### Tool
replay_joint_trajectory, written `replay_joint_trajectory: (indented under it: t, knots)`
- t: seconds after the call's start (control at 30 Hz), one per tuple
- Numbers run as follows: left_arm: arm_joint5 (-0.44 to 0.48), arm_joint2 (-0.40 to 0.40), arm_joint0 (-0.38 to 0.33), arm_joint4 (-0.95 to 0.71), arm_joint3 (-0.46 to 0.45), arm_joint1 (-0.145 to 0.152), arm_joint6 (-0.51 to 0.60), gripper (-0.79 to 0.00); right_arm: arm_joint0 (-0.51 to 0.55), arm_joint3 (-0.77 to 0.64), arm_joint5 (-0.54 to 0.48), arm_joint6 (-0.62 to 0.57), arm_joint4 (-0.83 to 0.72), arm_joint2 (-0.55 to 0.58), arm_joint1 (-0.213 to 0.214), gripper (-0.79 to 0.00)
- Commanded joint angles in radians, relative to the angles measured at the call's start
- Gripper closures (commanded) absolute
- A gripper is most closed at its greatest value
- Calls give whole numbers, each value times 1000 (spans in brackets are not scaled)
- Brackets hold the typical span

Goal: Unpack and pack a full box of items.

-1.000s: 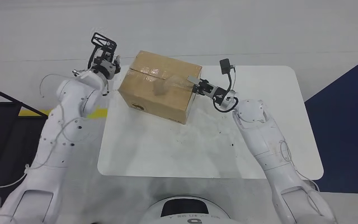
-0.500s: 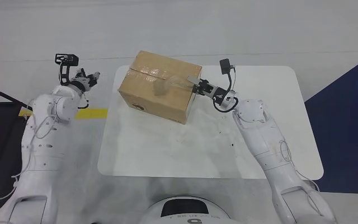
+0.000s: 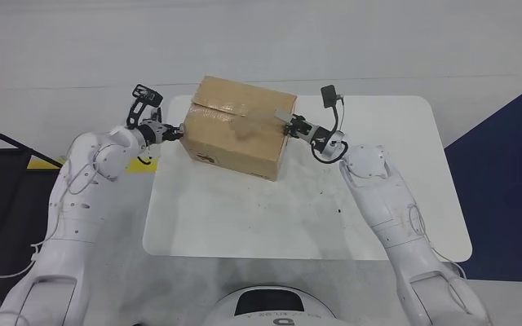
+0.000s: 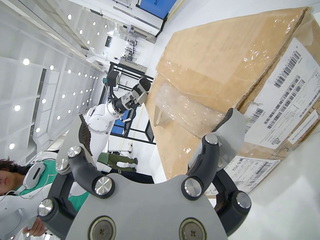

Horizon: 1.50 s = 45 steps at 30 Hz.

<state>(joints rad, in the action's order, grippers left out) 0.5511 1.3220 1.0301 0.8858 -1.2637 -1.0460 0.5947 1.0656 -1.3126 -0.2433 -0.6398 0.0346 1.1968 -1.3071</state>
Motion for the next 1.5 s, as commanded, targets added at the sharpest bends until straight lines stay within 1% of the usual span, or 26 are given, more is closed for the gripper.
replay_joint_trajectory:
  t: [0.0,0.03,0.13,0.17,0.27,0.33,0.37,0.43,0.53,0.63,0.67,0.73,0.83,0.93,1.07,1.1,1.17,1.33,1.37,1.47]
  knots:
    - [73,14,15,-19,-25,8,25,-785,0,0,0,0,0,0,0,-785]
    - [116,22,29,-32,-47,13,49,-785,0,0,0,0,0,0,0,-785]
    - [199,28,65,-82,-99,23,109,-785,0,0,0,0,0,0,0,-785]
    - [211,27,72,-93,-109,25,122,-785,0,0,0,0,0,0,0,-785]
    - [231,18,95,-143,-146,28,159,-785,0,0,0,0,0,0,0,-785]
    - [218,21,98,-155,-161,31,163,-785,0,0,0,0,0,0,0,-785]
    - [201,29,98,-160,-166,31,147,-785,0,0,0,0,0,0,0,-785]
    - [152,58,100,-158,-175,34,102,-785,0,0,0,0,0,0,0,-785]
    - [55,113,109,-122,-183,38,8,-785,0,0,0,0,0,0,0,-785]
    - [-63,151,120,-91,-158,38,-73,-785,0,0,0,0,0,0,0,-785]
    - [-91,148,119,-76,-146,37,-82,-785,0,0,0,0,0,0,0,-785]
    - [-184,131,104,-20,-104,33,-94,-785,0,0,0,0,0,0,0,-785]
    - [-302,70,63,9,-27,17,-114,-785,0,0,0,0,0,0,0,-785]
    - [-389,12,7,-2,57,-3,-144,-785,0,0,0,0,0,0,0,-785]
    - [-477,-22,-48,-28,138,-23,-177,-785,0,0,0,0,0,0,0,-785]
    - [-477,-29,-55,-28,146,-25,-177,-785,0,0,0,0,0,0,0,-785]
    - [-445,-56,-74,-15,165,-30,-164,-785,0,0,0,0,0,0,0,-785]
    - [-292,-111,-100,19,186,-37,-141,-785,0,0,0,0,0,0,0,-785]
    - [-281,-115,-103,41,188,-36,-148,-785,0,0,0,0,0,0,0,-785]
    - [-258,-114,-100,32,188,-37,-168,-785,0,0,0,0,0,0,0,-785]
